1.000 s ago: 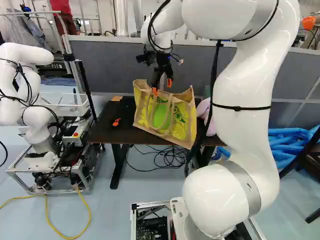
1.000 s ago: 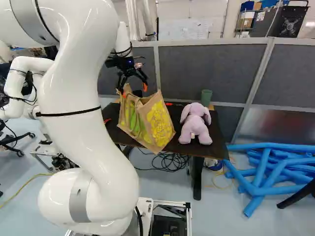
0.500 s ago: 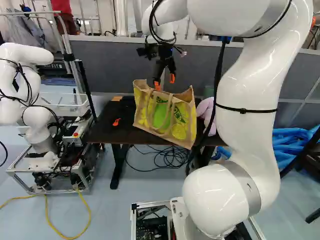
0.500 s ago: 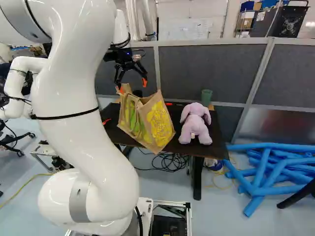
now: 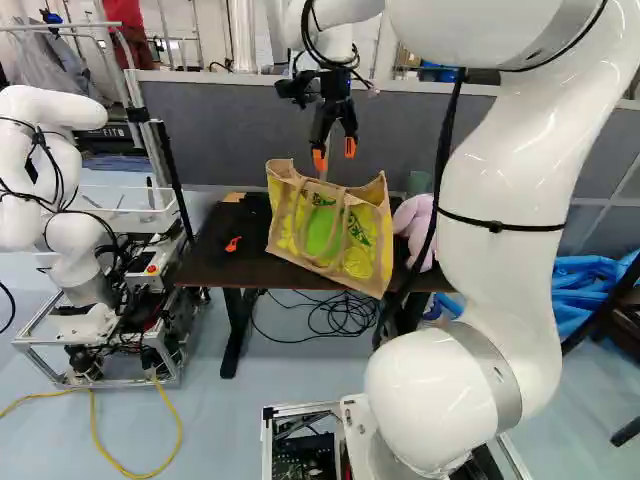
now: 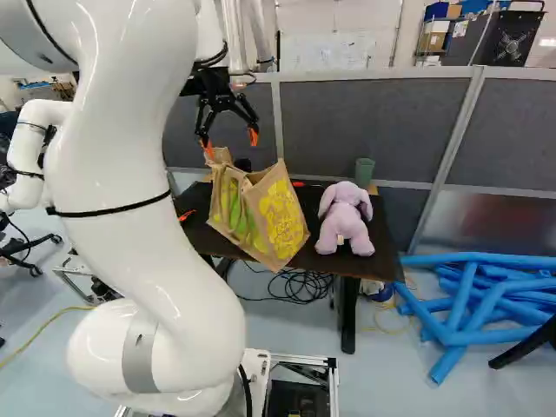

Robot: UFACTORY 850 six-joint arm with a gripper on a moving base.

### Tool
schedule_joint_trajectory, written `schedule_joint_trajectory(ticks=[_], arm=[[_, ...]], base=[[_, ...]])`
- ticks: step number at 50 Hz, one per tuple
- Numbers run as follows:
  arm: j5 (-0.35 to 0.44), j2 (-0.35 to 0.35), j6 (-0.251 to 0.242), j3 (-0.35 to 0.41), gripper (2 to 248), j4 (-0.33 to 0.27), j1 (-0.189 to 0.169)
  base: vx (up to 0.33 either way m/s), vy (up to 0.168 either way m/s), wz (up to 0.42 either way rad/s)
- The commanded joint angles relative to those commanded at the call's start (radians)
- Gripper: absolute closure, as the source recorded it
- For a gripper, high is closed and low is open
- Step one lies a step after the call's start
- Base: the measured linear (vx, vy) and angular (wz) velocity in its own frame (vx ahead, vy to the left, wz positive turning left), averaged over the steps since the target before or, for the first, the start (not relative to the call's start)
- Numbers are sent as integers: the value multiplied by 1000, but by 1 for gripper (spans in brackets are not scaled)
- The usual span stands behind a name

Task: Pick up the bag on the ground and place it on the table

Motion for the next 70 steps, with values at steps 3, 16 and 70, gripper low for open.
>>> schedule_joint_trajectory(ticks=[3,16,70], arm=[[-3,1,0,0,3,0,0],[-5,2,0,-1,3,0,0],[-5,2,0,-1,3,0,0]], base=[[0,0,0],[0,0,0],[-125,-2,5]])
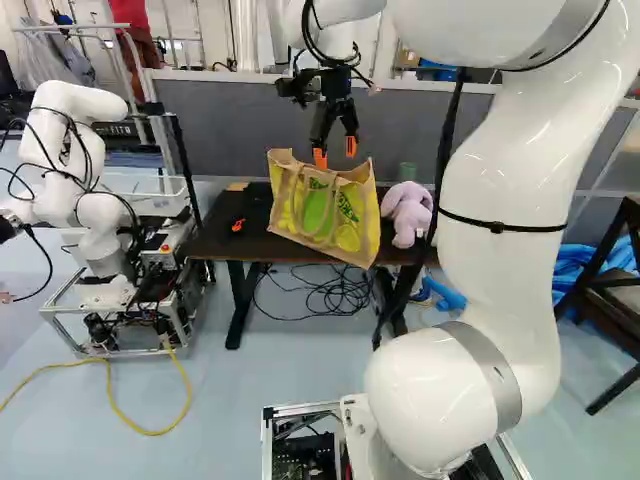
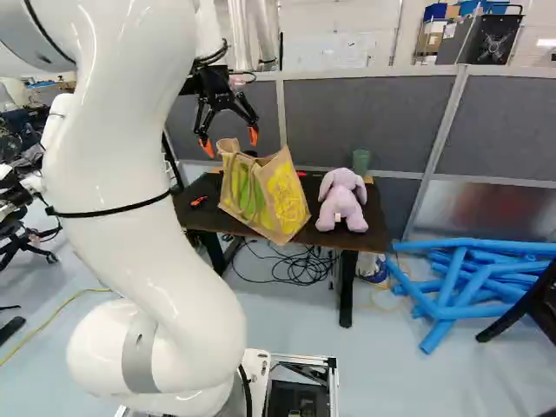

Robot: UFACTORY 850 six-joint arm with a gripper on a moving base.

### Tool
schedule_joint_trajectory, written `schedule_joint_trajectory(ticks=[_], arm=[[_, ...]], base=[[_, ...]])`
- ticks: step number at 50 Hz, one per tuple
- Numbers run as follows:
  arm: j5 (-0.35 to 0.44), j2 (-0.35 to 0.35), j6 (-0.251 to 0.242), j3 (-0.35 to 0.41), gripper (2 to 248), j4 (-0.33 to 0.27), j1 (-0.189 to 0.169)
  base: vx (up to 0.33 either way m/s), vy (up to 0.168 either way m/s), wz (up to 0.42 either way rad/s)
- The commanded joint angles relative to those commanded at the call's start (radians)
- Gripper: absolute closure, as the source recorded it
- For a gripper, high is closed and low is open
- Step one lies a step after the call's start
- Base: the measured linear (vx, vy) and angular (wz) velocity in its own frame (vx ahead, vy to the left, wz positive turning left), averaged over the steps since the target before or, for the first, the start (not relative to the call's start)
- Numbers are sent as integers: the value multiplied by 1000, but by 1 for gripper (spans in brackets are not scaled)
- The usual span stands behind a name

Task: Pick up the bag on the ground and place it on the table

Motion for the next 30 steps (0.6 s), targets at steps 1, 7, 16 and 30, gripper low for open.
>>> schedule_joint_trajectory(ticks=[1,7,16,30], arm=[[0,0,0,0,3,0,0],[0,0,0,0,3,0,0],[0,0,0,0,3,0,0],[0,0,0,0,3,0,0]], base=[[-171,-5,13],[-171,-6,2],[-180,-4,9],[-174,-2,10]])
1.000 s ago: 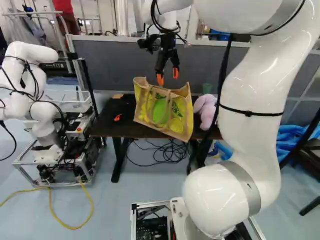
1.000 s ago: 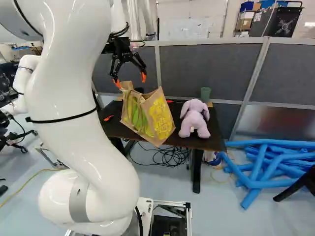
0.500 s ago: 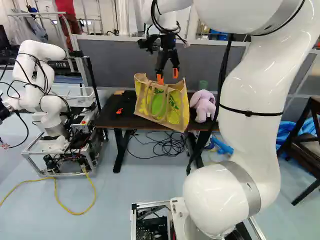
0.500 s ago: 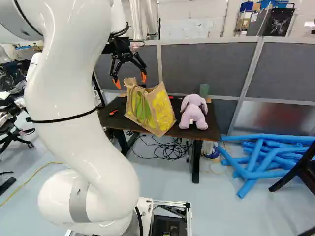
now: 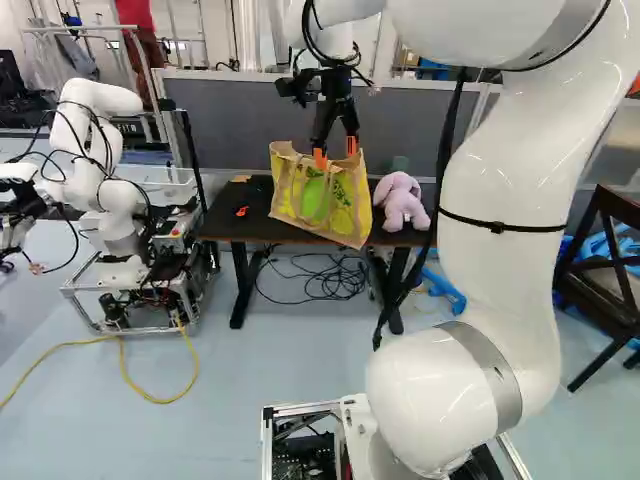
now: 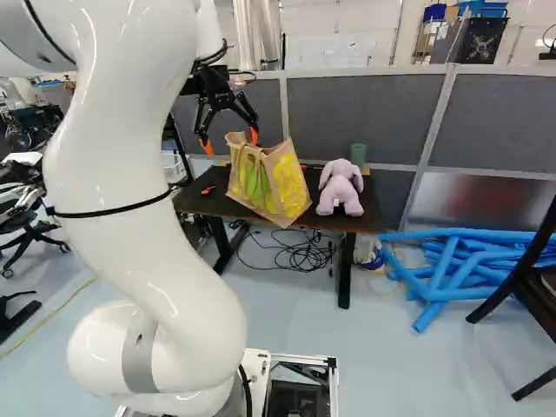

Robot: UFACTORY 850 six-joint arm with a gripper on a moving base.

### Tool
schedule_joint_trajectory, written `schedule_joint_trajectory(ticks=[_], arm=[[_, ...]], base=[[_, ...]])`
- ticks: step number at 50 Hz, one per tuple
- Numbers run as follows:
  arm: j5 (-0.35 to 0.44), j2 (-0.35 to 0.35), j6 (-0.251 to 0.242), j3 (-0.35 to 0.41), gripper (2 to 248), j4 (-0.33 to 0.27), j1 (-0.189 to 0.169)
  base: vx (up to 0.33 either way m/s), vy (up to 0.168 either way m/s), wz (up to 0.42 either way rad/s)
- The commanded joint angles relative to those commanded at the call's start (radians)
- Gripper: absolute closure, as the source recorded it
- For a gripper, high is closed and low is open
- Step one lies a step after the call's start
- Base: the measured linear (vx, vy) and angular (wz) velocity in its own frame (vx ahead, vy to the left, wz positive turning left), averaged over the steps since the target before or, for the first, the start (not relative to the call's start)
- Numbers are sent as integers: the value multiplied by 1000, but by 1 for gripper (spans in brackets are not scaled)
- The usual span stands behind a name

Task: Pick up the bag on the ground and place it on the table

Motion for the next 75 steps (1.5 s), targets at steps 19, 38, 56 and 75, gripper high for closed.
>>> schedule_joint_trajectory(ticks=[19,38,56,75], arm=[[0,0,0,0,3,0,0],[0,0,0,0,3,0,0],[3,1,1,2,3,0,0],[37,9,10,24,3,1,-3]], base=[[-150,-3,12],[-9,0,0],[0,0,0],[0,0,0]])
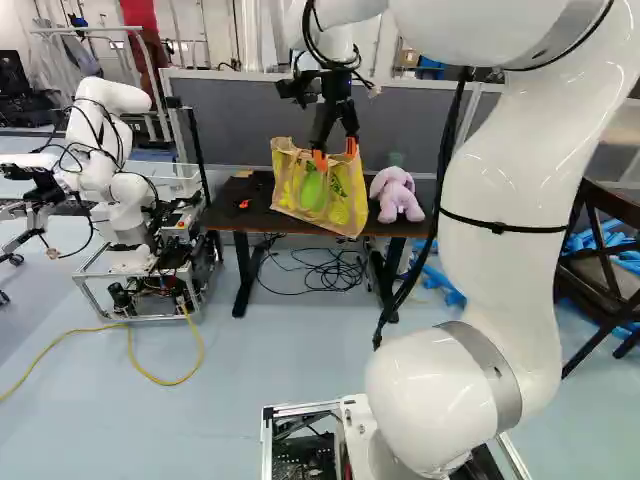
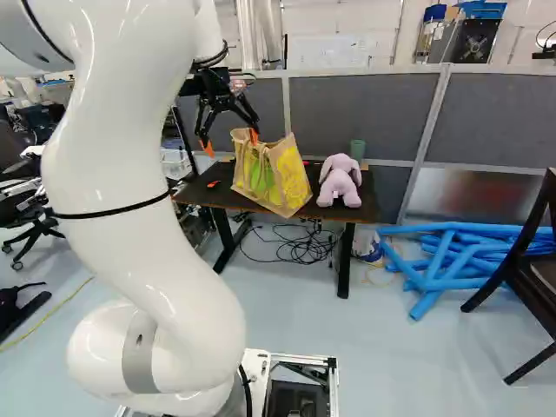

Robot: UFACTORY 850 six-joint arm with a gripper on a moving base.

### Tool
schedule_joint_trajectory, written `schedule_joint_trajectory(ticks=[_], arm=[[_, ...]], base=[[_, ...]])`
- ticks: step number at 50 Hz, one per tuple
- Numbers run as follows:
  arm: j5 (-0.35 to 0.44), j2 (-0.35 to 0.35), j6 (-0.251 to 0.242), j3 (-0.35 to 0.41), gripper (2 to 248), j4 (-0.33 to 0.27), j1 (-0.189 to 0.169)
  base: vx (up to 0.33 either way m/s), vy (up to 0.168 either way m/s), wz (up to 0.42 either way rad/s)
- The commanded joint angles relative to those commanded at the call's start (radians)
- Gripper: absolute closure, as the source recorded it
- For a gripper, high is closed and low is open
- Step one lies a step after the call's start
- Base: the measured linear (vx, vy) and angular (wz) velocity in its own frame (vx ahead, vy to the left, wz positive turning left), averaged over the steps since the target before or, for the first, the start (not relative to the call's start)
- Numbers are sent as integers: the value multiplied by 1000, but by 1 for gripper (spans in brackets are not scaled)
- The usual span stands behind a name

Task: Pick up the bag on the ground and place it on the table

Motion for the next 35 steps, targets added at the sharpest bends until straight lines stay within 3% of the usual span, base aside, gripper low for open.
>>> schedule_joint_trajectory(ticks=[35], arm=[[171,40,47,109,3,6,-12]], base=[[0,0,0]])
